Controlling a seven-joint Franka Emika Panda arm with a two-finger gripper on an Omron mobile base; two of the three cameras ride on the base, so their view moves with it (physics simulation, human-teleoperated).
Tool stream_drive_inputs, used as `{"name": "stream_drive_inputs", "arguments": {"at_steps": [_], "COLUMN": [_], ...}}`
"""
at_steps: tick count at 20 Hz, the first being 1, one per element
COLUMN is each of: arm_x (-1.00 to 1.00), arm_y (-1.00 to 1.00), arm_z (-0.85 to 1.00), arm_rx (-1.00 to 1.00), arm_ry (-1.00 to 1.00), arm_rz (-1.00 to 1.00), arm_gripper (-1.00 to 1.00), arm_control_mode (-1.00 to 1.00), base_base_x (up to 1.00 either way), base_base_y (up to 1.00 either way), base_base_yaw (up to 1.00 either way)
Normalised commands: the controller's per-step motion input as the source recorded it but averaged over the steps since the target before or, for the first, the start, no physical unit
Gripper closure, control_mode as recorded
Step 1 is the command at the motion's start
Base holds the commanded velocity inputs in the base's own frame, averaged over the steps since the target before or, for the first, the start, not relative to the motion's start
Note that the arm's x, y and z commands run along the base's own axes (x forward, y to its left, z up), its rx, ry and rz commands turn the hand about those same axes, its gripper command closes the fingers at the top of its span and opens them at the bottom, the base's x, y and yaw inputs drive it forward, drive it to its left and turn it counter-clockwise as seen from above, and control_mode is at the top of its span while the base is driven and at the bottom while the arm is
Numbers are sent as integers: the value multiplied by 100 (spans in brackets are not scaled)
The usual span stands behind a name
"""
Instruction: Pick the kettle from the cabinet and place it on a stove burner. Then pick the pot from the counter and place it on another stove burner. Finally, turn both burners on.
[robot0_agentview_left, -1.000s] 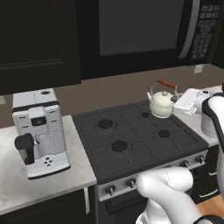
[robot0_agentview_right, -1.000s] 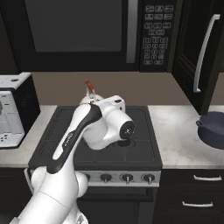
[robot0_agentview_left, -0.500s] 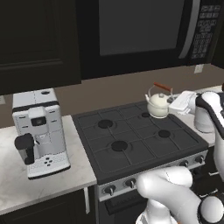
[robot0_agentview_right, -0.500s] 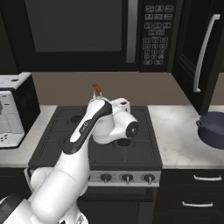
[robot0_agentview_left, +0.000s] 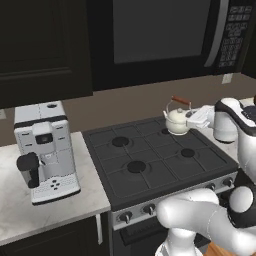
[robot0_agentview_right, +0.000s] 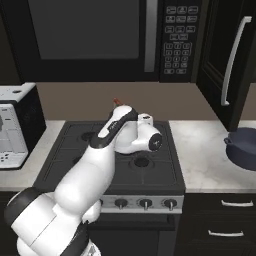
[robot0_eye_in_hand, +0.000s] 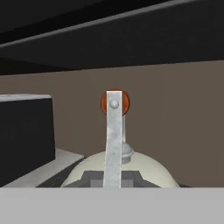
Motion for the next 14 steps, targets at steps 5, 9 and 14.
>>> {"name": "stream_drive_inputs", "arguments": {"at_steps": [5, 9, 14], "arm_x": [39, 22, 18], "arm_y": [-22, -19, -7], "arm_z": [-29, -37, -24], "arm_rx": [0, 1, 1], "arm_ry": [0, -1, 0], "arm_rz": [0, 3, 3], "arm_gripper": [100, 100, 100], "arm_control_mode": [-100, -100, -100], "base_base_x": [0, 0, 0], "base_base_y": [0, 0, 0], "base_base_yaw": [0, 0, 0]}}
